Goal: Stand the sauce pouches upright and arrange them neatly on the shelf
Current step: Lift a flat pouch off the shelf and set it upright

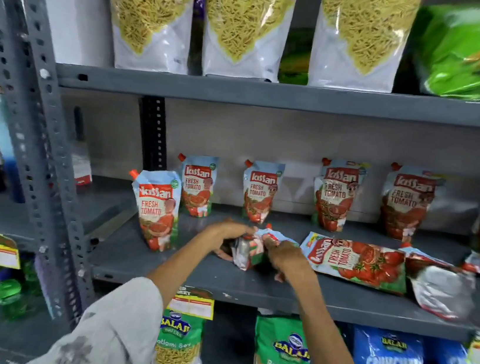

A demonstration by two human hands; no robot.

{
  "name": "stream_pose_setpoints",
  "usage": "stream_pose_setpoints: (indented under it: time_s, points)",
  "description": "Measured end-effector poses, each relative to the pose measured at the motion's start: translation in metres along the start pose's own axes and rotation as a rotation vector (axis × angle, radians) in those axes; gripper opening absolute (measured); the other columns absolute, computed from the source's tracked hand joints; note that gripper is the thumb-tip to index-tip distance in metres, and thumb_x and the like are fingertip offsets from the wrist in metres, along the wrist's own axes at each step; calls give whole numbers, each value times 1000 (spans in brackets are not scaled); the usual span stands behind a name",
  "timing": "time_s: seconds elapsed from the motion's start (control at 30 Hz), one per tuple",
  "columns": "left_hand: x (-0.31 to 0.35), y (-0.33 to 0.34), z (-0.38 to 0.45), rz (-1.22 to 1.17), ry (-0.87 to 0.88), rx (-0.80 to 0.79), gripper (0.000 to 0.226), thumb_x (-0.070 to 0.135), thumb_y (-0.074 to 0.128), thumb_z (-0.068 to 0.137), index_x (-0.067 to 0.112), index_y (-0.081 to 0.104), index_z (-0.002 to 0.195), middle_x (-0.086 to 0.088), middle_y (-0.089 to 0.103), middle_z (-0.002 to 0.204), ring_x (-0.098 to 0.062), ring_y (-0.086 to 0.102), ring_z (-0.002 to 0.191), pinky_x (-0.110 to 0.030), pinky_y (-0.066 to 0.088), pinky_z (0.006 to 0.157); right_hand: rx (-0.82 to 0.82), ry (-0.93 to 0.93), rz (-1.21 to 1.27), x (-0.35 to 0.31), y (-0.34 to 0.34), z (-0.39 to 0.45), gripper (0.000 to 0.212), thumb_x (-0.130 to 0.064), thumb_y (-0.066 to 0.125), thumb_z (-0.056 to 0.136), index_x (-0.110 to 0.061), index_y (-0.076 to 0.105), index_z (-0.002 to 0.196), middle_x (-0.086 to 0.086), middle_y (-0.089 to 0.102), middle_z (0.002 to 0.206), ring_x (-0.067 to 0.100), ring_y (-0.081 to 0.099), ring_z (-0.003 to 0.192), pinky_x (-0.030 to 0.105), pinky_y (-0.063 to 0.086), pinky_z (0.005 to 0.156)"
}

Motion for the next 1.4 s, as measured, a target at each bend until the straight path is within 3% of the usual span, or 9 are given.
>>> stream_pose_setpoints:
  time_s: [0.2,0.27,0.37,0.53,0.67,0.8,0.97,1.2,1.4]
  points:
    - [-3,9,-9,-1,75,30,31,33,77,83,9,62,95,-7,68,80,-18,66,68,-28,57,45,-133,86,396,12,7,12,48,-49,37,97,-8,61,98,19,69,94,32,72,77,45,63,65]
    - [-12,11,-19,-87,146,74,31,30,80,80,7,66,95,-8,71,80,-18,67,67,-28,58,54,-255,70,666,18,10,10,38,-45,44,97,-10,59,101,16,66,88,26,69,69,41,63,56]
    - [-26,15,-31,-222,325,153,28,24,83,77,10,69,97,-1,75,85,-8,69,71,-19,57,62,-222,-198,758,20,14,7,20,-31,51,99,-17,57,111,4,71,104,23,70,96,44,61,83]
    - [-20,-5,-49,-259,734,349,56,17,82,79,15,48,124,-4,71,118,-12,68,105,-28,57,86,38,-535,705,-13,1,1,46,-13,52,99,-13,29,139,-6,56,127,-6,57,108,3,47,80]
    - [-15,-24,-40,-247,913,418,61,10,76,84,12,42,134,-1,64,127,-12,64,117,-21,55,90,129,-646,612,-42,4,7,59,-2,47,95,-15,18,145,-4,49,133,13,53,123,19,45,98]
    - [-51,-24,-8,-77,791,428,70,5,69,89,11,31,147,-4,57,138,-19,57,128,-25,49,102,30,-578,483,-35,42,23,74,-4,44,99,-12,-4,154,9,45,146,23,47,133,25,37,109]
    - [-63,-22,2,-162,721,384,65,5,69,89,10,35,144,-1,60,129,-24,59,126,-5,49,83,72,-503,544,-27,58,34,63,-11,45,101,-17,10,153,11,51,145,26,51,130,39,40,111]
    - [-62,12,-38,-262,663,772,59,19,83,77,14,46,123,-1,52,112,-27,60,107,-42,53,93,39,-484,491,-1,26,24,48,-26,59,96,-18,37,138,2,65,122,16,63,111,28,47,93]
    - [-20,94,-46,-571,270,224,54,25,79,82,13,50,125,-10,65,98,-18,63,80,-36,57,67,126,-400,245,55,-73,32,22,-12,60,95,-2,63,114,13,70,104,23,65,95,33,51,86]
Point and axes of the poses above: each hand's wrist, its own z-axis towards the middle knuckle, its own y-axis out of the palm, x = y × z, the point moved 2 cm from there along z, towards the middle knuckle
